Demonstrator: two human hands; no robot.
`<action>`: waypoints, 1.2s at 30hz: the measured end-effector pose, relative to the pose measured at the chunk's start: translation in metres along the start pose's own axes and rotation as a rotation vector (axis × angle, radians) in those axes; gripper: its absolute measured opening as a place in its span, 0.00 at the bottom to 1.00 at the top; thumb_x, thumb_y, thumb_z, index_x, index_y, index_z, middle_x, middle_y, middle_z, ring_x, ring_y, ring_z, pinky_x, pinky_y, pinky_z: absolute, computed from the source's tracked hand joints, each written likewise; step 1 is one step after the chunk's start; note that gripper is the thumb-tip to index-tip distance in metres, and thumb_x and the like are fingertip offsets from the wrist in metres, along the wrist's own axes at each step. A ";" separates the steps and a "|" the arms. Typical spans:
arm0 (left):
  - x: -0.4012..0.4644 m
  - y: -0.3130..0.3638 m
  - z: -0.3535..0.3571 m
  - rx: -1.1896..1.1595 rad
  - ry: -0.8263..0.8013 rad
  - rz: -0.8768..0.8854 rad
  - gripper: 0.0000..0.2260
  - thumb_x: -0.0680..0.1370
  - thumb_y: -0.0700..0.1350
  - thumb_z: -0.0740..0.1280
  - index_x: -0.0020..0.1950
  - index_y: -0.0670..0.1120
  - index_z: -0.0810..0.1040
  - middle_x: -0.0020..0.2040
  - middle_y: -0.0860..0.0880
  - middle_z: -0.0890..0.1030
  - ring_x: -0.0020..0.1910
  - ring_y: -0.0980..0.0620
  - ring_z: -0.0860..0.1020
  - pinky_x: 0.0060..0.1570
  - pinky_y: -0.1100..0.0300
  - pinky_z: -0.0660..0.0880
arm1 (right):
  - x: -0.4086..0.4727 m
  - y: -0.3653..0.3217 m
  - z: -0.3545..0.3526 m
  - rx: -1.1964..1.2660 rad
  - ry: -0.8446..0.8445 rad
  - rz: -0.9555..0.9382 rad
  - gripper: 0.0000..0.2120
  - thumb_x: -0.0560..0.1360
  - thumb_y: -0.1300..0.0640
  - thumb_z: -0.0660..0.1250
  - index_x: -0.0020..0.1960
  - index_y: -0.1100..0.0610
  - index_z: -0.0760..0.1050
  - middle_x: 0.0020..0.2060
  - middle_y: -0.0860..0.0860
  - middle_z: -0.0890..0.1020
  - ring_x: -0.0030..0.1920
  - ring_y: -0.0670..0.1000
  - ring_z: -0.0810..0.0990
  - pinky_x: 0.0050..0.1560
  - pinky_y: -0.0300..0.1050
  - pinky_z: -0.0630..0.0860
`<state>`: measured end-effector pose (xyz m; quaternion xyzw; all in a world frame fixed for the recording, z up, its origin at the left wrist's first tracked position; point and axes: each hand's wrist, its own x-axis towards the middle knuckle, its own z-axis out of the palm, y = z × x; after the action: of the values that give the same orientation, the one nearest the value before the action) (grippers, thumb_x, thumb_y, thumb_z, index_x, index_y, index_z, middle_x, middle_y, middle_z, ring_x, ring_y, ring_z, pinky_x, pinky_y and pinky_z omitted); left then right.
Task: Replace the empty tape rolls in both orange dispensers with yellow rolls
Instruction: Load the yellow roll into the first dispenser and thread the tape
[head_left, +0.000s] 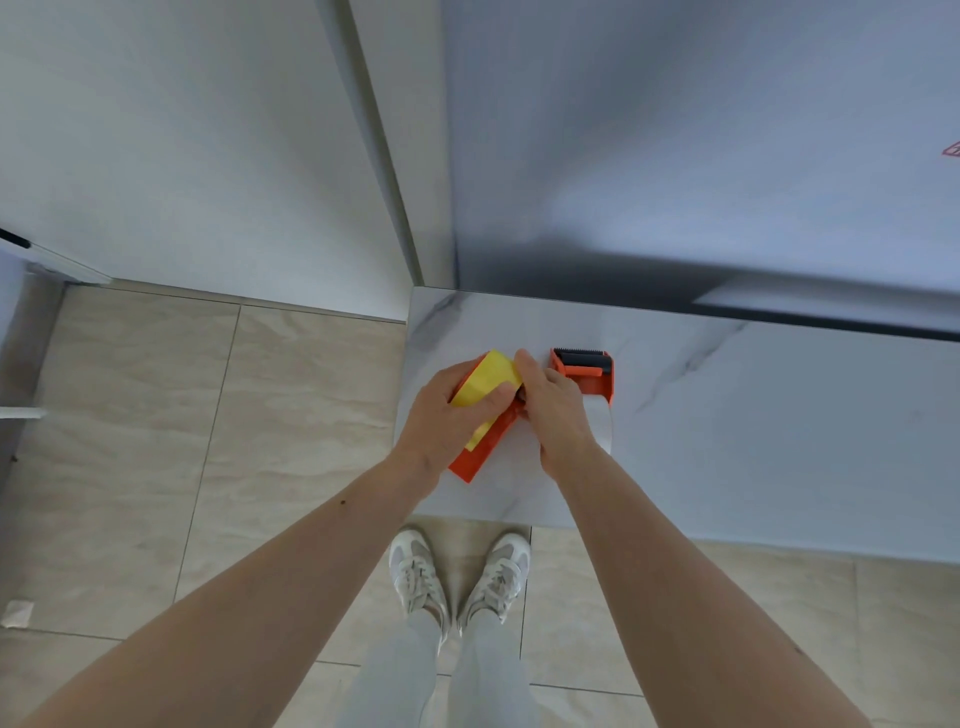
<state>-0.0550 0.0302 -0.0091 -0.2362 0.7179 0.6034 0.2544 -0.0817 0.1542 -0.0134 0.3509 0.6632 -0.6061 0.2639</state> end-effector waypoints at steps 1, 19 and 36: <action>-0.001 -0.001 0.000 -0.010 0.016 0.003 0.26 0.73 0.59 0.73 0.69 0.54 0.76 0.60 0.51 0.81 0.57 0.48 0.80 0.59 0.48 0.79 | 0.000 0.000 -0.001 -0.007 0.021 -0.045 0.12 0.79 0.45 0.64 0.48 0.53 0.79 0.42 0.48 0.81 0.47 0.50 0.80 0.54 0.48 0.78; 0.001 -0.002 -0.023 0.111 -0.098 0.041 0.12 0.72 0.55 0.75 0.51 0.65 0.77 0.46 0.56 0.84 0.44 0.55 0.84 0.42 0.62 0.82 | -0.008 -0.001 -0.029 -0.512 0.006 -0.357 0.10 0.80 0.55 0.65 0.51 0.57 0.84 0.43 0.47 0.85 0.41 0.42 0.80 0.40 0.33 0.73; 0.001 -0.002 -0.027 0.095 -0.118 0.037 0.18 0.69 0.57 0.76 0.58 0.59 0.79 0.49 0.53 0.85 0.48 0.51 0.84 0.47 0.58 0.83 | -0.012 -0.008 -0.032 -0.925 -0.044 -0.566 0.09 0.82 0.58 0.60 0.52 0.61 0.77 0.43 0.49 0.78 0.41 0.46 0.75 0.31 0.28 0.64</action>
<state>-0.0567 0.0038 -0.0069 -0.1746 0.7338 0.5861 0.2961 -0.0785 0.1839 0.0048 -0.0068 0.9236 -0.3057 0.2312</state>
